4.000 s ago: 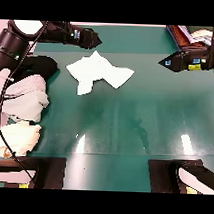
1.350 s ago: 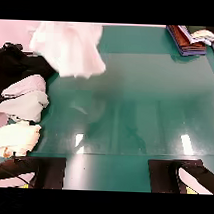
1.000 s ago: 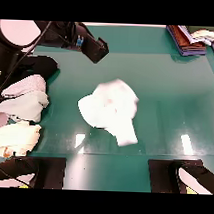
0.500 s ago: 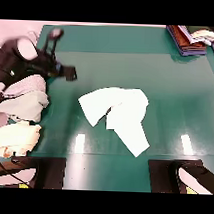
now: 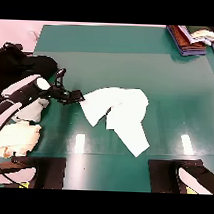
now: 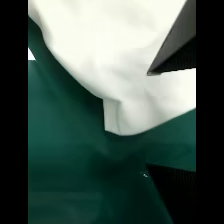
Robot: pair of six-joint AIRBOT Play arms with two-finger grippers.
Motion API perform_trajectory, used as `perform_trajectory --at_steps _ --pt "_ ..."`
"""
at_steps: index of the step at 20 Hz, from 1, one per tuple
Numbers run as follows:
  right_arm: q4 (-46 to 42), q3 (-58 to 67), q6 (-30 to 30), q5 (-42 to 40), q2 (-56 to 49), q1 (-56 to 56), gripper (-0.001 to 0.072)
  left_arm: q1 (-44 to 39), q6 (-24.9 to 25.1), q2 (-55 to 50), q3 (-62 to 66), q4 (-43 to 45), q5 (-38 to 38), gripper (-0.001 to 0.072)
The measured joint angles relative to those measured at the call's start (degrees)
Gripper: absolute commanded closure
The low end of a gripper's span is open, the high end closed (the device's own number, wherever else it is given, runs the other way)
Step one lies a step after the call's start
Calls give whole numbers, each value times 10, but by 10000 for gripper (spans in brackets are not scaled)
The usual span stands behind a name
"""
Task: Fold the shirts.
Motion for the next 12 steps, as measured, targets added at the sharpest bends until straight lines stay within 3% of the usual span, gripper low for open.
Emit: perform_trajectory --at_steps 2,5,9,10,11,12 --pt "0 0 0 0 0 0 699 -3 6 -5 -5 -33 23 652" --pt "-1 -5 0 13 0 -12 699 -6 15 -8 7 -63 49 685" --pt "-2 -91 11 52 13 -90 698 -7 25 -9 81 -34 35 685" --pt "-3 -131 14 61 17 -119 630 -7 26 -9 103 -21 25 685" --pt "-6 -177 16 68 20 -149 372 -7 27 -9 122 -10 16 685" --pt "-10 -232 16 71 21 -180 261 -7 28 -9 138 0 10 685"
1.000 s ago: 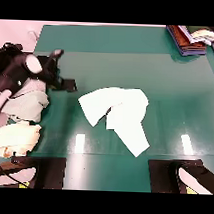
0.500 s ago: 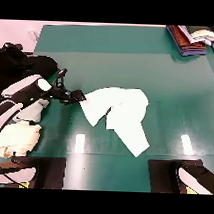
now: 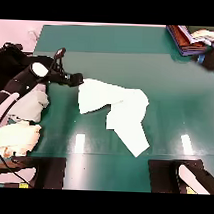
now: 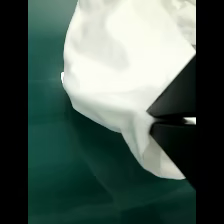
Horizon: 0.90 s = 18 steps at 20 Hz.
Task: Fold the shirts.
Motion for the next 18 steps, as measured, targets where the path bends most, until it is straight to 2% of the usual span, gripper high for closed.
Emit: perform_trajectory --at_steps 4,7,10,14,17,18 --pt "-3 -211 2 -21 -43 -76 285 0 1 -2 30 19 -15 685" --pt "-1 -302 -2 -76 -105 -57 285 0 2 -3 37 28 -21 685" --pt "7 -323 -6 -131 -173 11 285 0 2 -3 40 33 -25 685" --pt "14 -275 -8 -166 -261 108 287 0 2 -3 41 35 -27 685" --pt "9 -221 -8 -179 -311 163 624 0 2 -3 42 35 -27 685" --pt "7 -205 -8 -183 -322 176 700 0 2 -3 42 36 -28 685"
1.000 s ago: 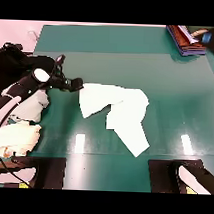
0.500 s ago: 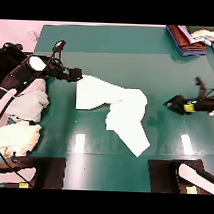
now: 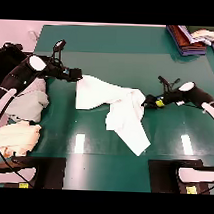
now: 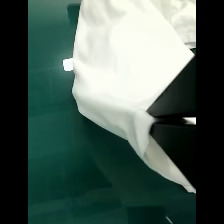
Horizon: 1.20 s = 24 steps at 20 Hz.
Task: Fold the shirts.
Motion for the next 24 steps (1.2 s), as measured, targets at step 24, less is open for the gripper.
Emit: perform_trajectory --at_steps 24 --pt "-113 531 85 243 339 -130 701 0 11 330 296 92 -135 685"
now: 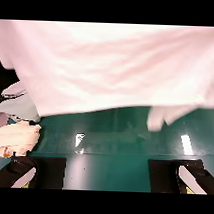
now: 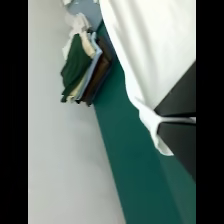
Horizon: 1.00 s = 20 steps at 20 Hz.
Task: Fold the shirts.
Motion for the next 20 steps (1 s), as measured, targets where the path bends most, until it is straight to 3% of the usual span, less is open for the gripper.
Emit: perform_trajectory --at_steps 5,8,9,10,11,15,16,20 --pt "-3 -85 35 66 -105 -6 701 0 -1 -130 -46 9 -127 684" --pt "-3 -185 37 66 -175 -8 700 0 -1 -216 -130 11 -123 684" --pt "-2 -215 33 55 -199 -8 680 0 -1 -248 -157 11 -104 647" --pt "-1 -238 31 45 -222 -8 484 0 -1 -277 -178 12 -82 357" --pt "-3 -251 30 32 -242 -8 307 0 -2 -300 -190 16 -61 135" --pt "0 -233 25 -2 -303 -16 308 17 -40 -356 -189 10 29 138" --pt "0 -220 25 -4 -308 -20 339 28 -49 -361 -179 11 36 138" --pt "-1 -199 10 -1 -290 -38 340 72 -68 -373 -153 10 1 138"
